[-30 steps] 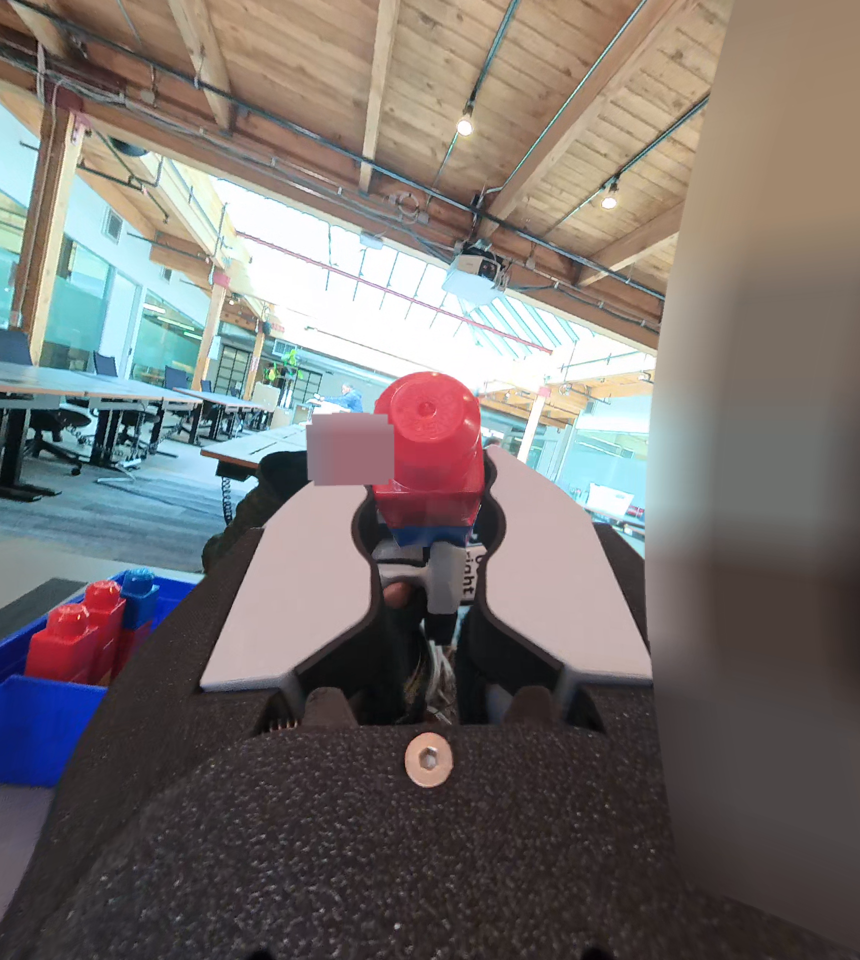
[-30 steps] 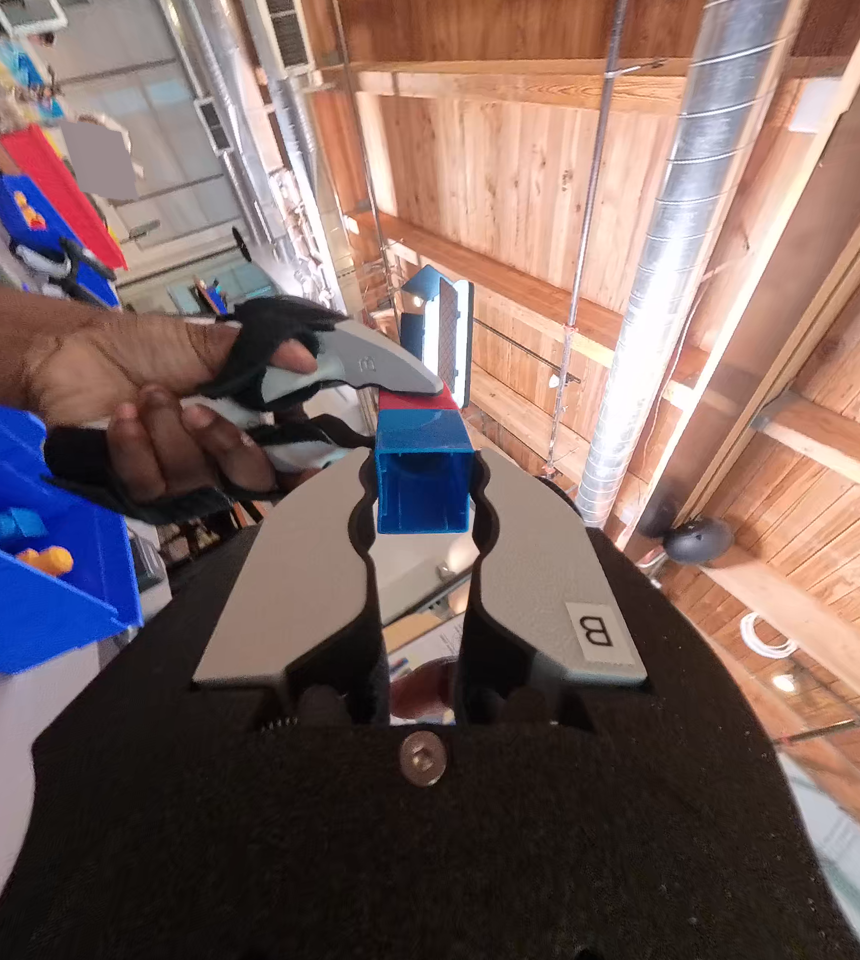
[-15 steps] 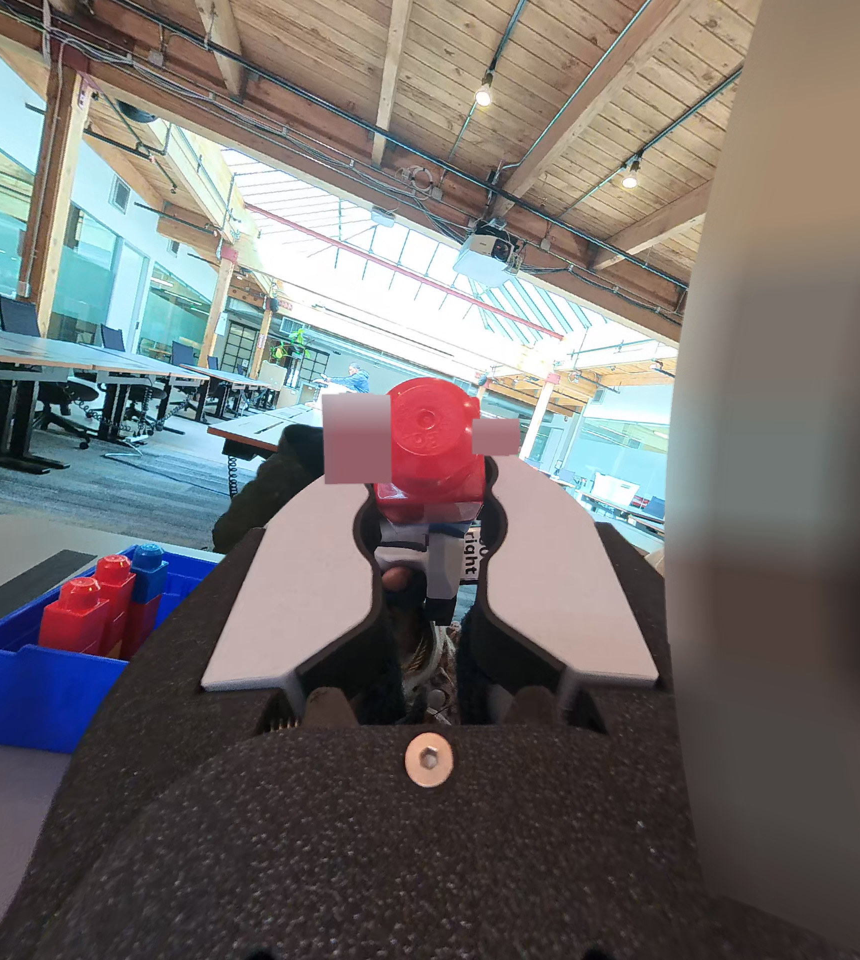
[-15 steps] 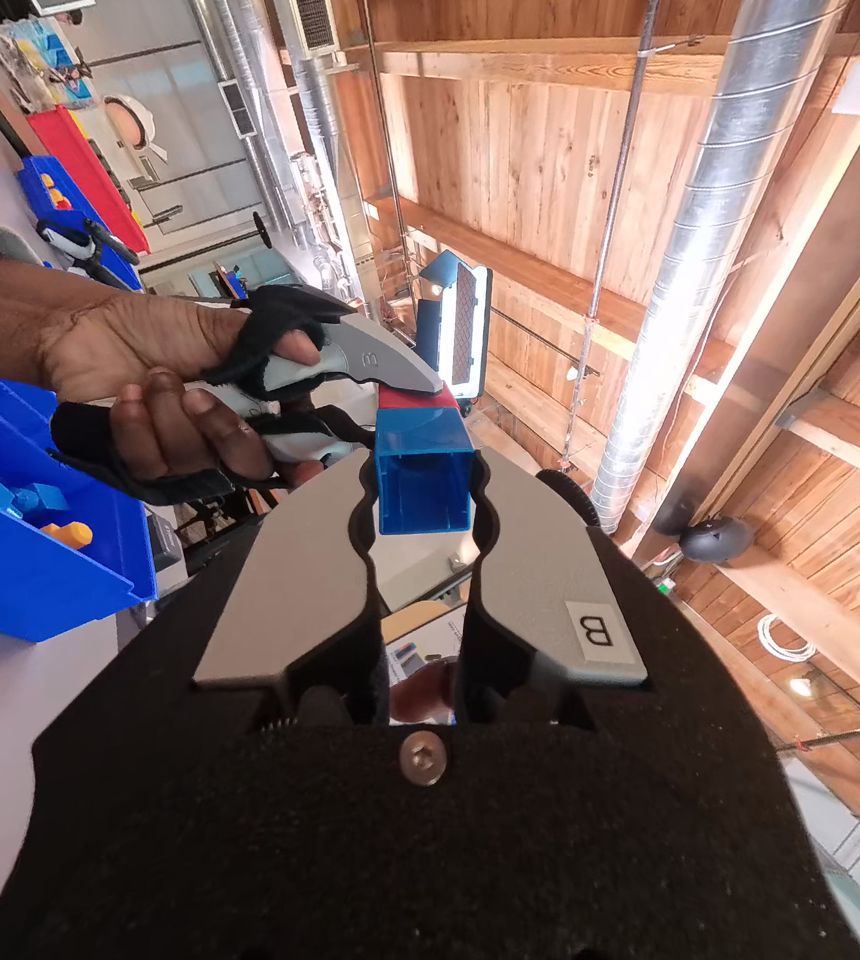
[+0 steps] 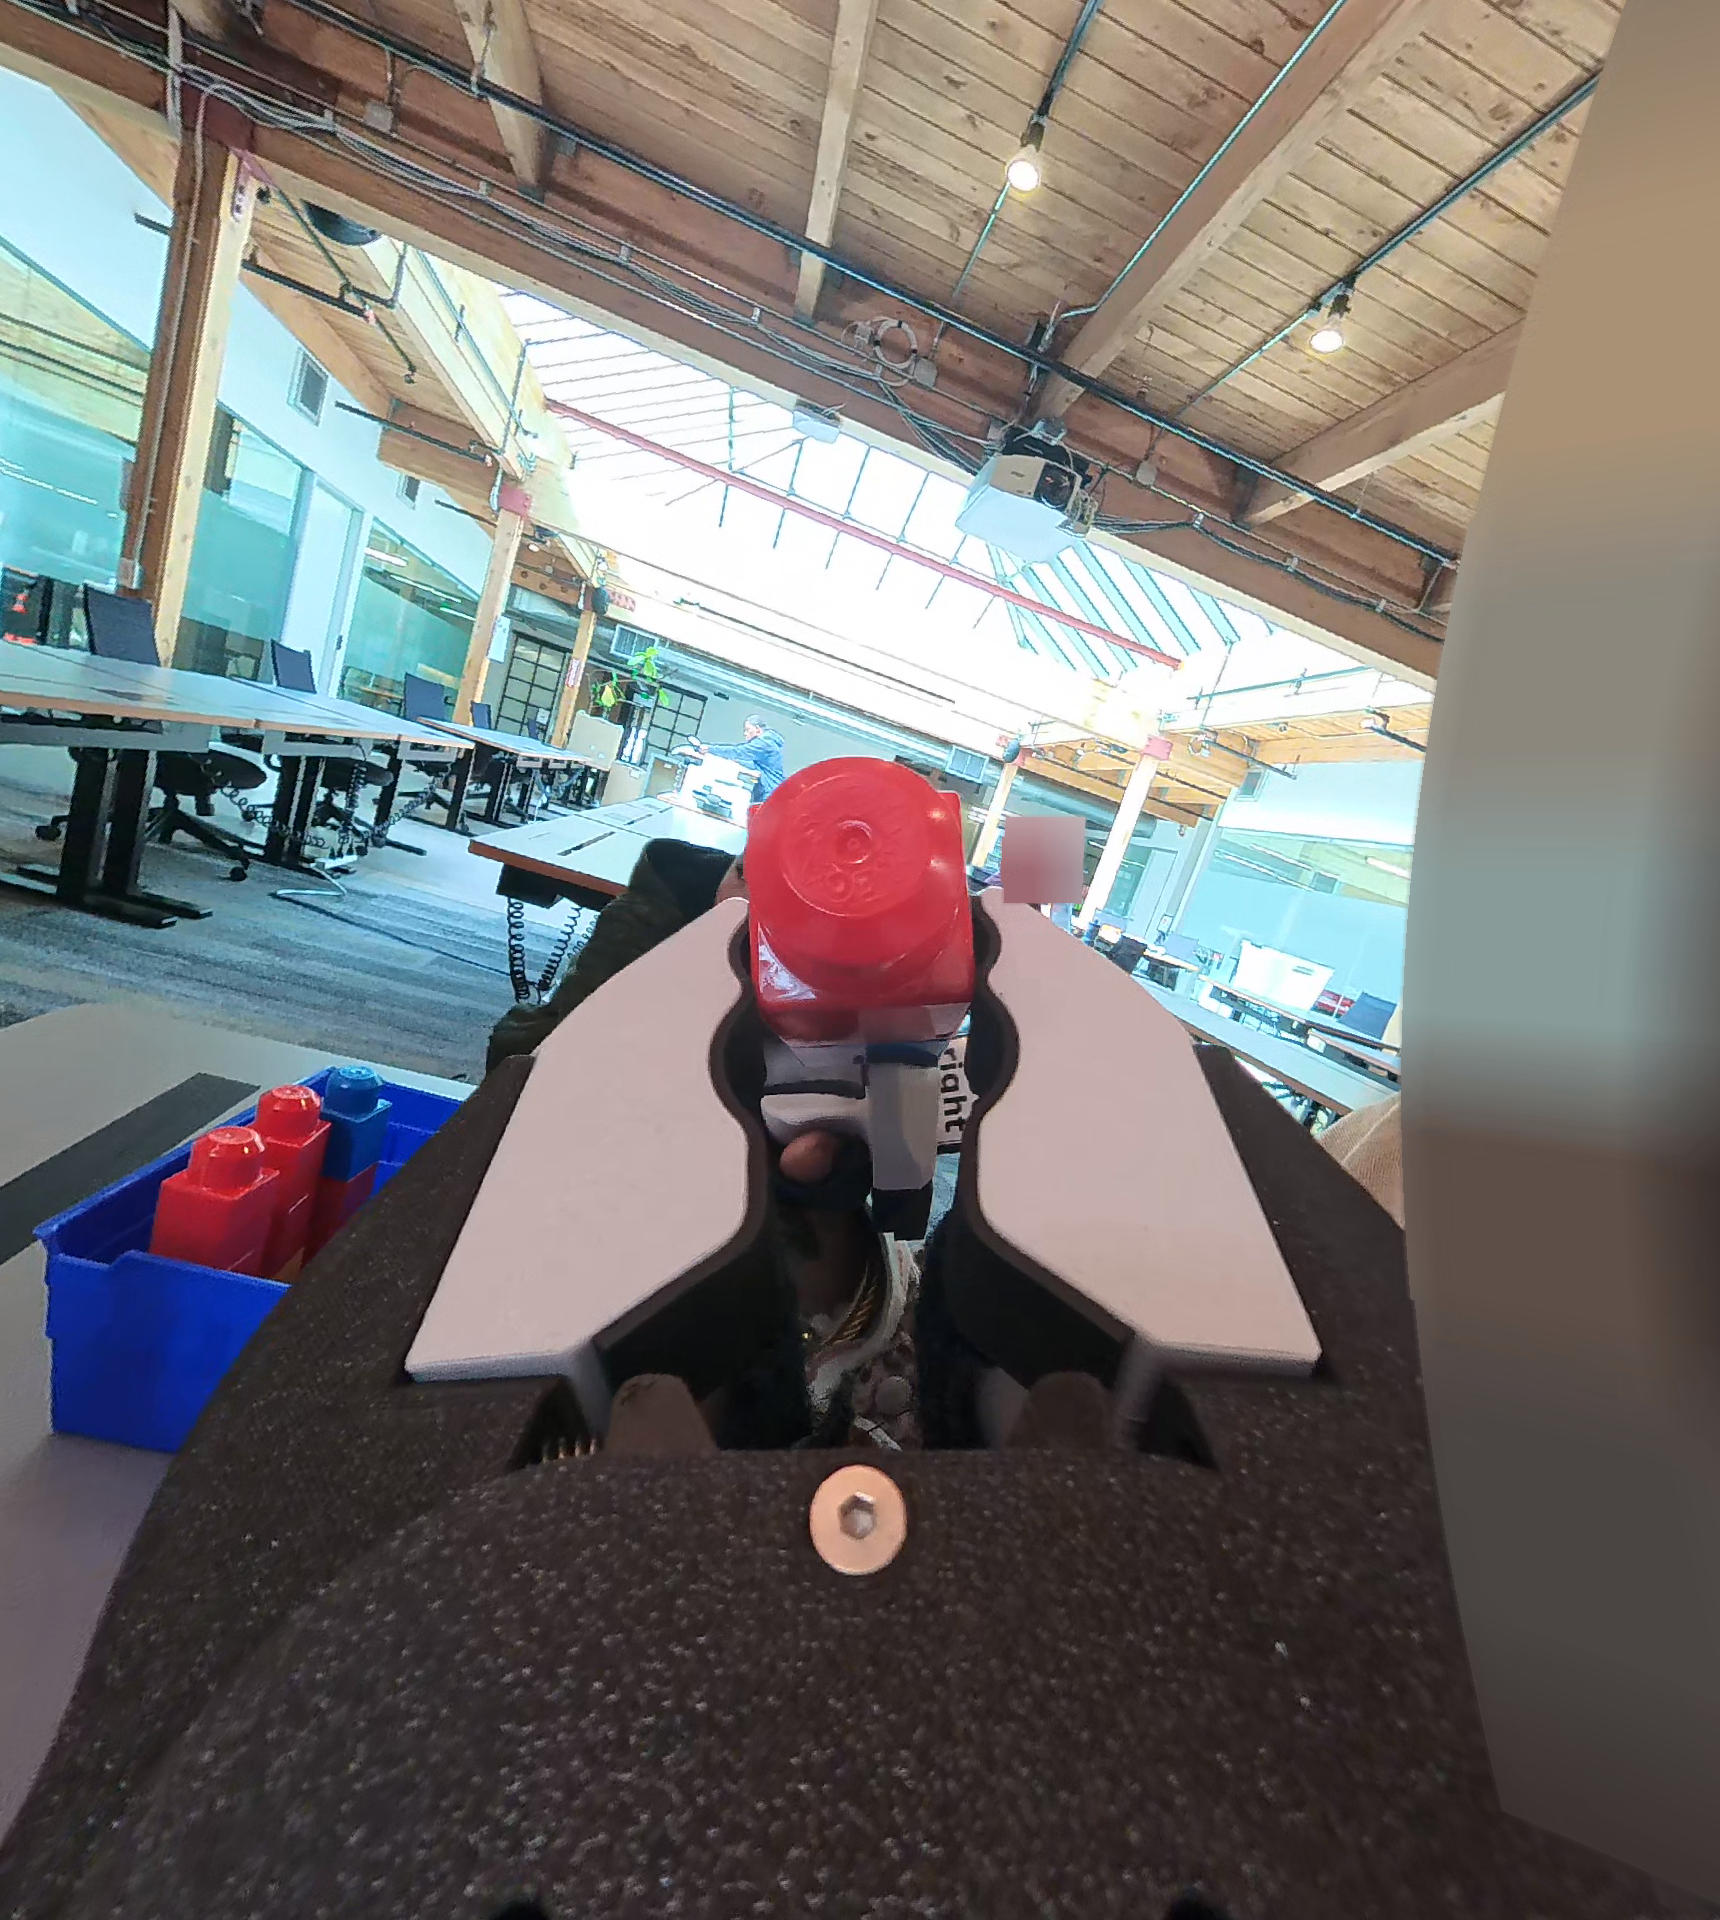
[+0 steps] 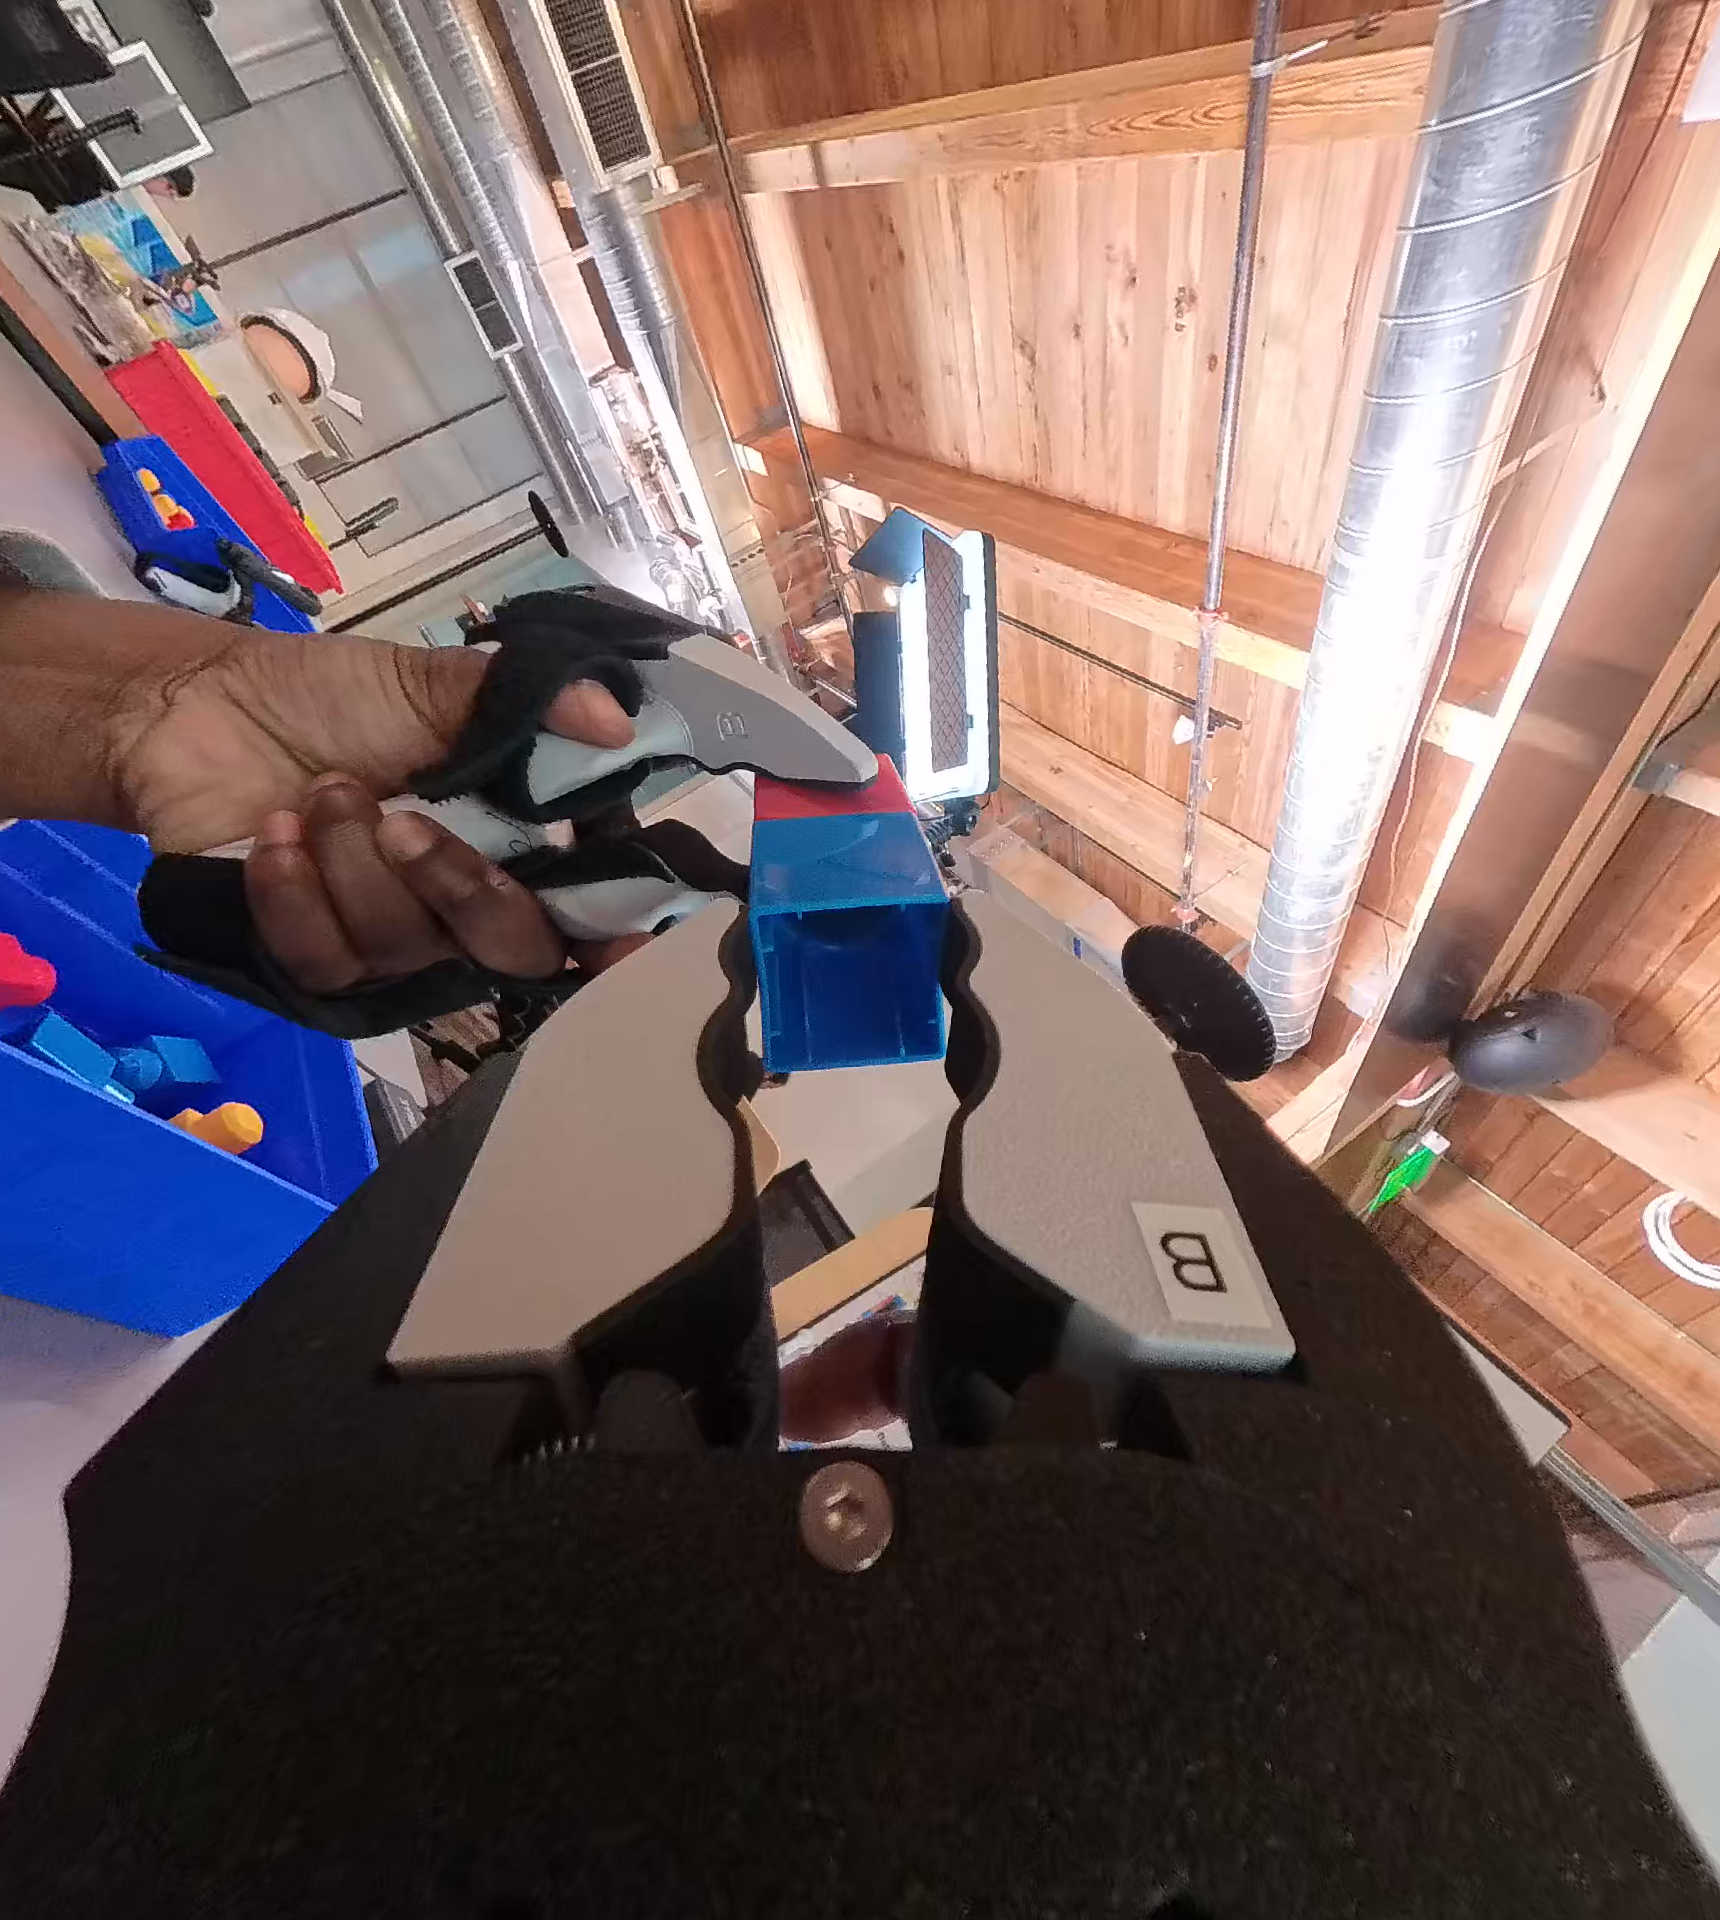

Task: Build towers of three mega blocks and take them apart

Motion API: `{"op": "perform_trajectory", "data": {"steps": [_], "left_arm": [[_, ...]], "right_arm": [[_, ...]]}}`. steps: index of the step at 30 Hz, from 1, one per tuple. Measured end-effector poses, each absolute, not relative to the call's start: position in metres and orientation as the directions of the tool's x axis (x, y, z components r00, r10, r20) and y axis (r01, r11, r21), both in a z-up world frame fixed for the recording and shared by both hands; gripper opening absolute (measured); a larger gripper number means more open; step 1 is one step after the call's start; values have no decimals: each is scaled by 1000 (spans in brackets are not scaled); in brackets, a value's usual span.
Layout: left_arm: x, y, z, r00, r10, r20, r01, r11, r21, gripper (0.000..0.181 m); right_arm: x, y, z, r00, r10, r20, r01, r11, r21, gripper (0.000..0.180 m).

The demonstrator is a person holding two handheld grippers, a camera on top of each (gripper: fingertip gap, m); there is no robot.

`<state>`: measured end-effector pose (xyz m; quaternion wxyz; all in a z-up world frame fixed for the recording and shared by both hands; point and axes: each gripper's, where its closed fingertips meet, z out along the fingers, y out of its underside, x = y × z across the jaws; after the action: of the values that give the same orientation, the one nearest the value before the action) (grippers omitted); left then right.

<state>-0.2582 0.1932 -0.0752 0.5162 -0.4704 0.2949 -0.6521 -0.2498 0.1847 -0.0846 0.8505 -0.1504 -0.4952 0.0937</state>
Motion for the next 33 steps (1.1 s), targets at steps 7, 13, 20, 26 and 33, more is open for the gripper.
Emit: {"op": "perform_trajectory", "data": {"steps": [7, 13, 20, 26, 33], "left_arm": [[-259, 197, -77, 2, -948, 318, 392, -292, -873, 36], [-258, 203, -83, 123, -956, 268, 334, -215, -918, 43], [-353, 207, -56, 508, -855, 108, 371, 103, -923, 61], [-516, 242, -119, 968, -221, 117, 129, 43, -991, 54], [-555, 290, -239, 988, -77, 135, 94, -398, -912, 55]], "right_arm": [[-250, 190, -87, 493, 290, 820, 23, 938, -346, 34], [-251, 194, -89, 489, 251, 835, 71, 943, -325, 34], [-223, 207, -72, 603, 368, 708, -44, 901, -431, 34], [-190, 213, -58, 662, 456, 596, -153, 859, -488, 35], [-195, 218, -62, 649, 466, 601, -139, 850, -508, 35]]}}
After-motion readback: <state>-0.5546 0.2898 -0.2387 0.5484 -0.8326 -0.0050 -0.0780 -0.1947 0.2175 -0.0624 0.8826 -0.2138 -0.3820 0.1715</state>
